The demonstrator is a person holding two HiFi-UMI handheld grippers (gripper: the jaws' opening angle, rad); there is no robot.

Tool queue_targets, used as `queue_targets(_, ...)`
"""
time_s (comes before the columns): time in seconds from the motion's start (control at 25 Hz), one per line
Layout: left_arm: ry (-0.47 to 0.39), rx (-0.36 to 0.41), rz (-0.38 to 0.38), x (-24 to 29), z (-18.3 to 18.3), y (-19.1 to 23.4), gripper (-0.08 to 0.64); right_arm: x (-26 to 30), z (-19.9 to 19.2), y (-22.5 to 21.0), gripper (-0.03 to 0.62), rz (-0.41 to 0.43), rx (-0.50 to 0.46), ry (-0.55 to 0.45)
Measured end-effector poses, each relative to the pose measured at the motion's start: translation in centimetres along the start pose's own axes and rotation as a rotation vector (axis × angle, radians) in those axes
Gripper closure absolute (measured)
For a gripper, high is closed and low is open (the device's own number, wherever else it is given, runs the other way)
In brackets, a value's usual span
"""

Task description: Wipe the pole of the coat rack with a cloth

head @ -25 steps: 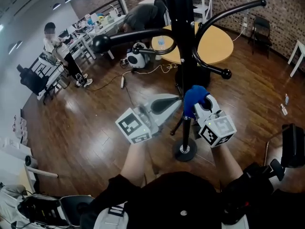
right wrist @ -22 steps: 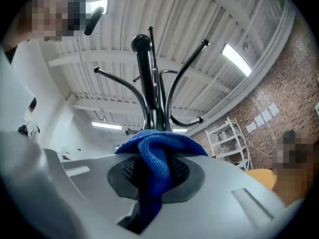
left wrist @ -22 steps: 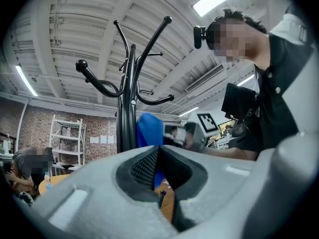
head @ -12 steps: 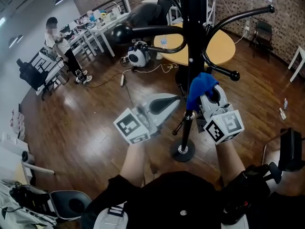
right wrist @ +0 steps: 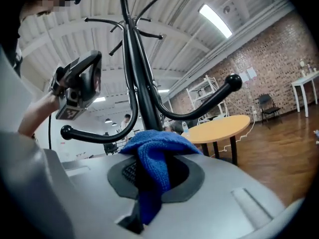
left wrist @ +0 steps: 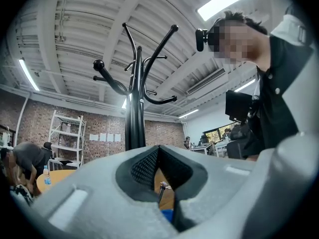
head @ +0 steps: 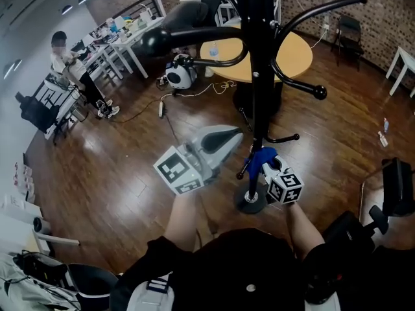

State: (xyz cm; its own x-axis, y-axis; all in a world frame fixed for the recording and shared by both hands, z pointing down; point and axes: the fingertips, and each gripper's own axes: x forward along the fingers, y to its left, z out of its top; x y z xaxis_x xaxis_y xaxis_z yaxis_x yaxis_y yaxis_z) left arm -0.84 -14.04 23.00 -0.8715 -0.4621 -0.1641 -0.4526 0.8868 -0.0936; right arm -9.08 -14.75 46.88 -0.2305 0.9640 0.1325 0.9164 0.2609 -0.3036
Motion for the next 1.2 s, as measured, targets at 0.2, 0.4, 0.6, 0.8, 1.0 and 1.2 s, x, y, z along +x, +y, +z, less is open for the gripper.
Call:
queue_targets(0.2, -0.004, 0.011, 0.013, -2.3, 0.5, 0.8, 0.560, -2.4, 2.9, 1.4, 0.560, -0.043, 0.040, -0.064)
queue_targets(0.4, -0.005, 0.020, 0.057, -3.8, 1.3, 2.3, 0.560, -5.0, 6.8, 3.7, 0.560, -0.027, 0.087, -0.184)
queue_targets(0.6, 0.044, 0.009, 0.075, -3.1, 0.1, 3.0, 0.560, -5.7, 10.0, 4.3, 0.560, 0.021, 0.124, -0.237)
queue_targets(0.8, 0.114, -0.017, 0.120, -2.2, -1.8, 4.4, 0.560, -6.5, 13.2, 4.0, 0.559, 0.071, 0.134, -0.256)
queue_targets(1.0, 0.094, 0.067, 0.094, -0.3, -1.8, 4.9, 0.560, -7.3, 12.7, 3.3, 0.559, 0.088, 0.100, -0.246)
queue_targets(1.2, 0.093, 0.063, 0.141, -1.9, -2.0, 7.5, 0.560, -8.3, 13.6, 3.5, 0.560, 0.068, 0.065, -0.261)
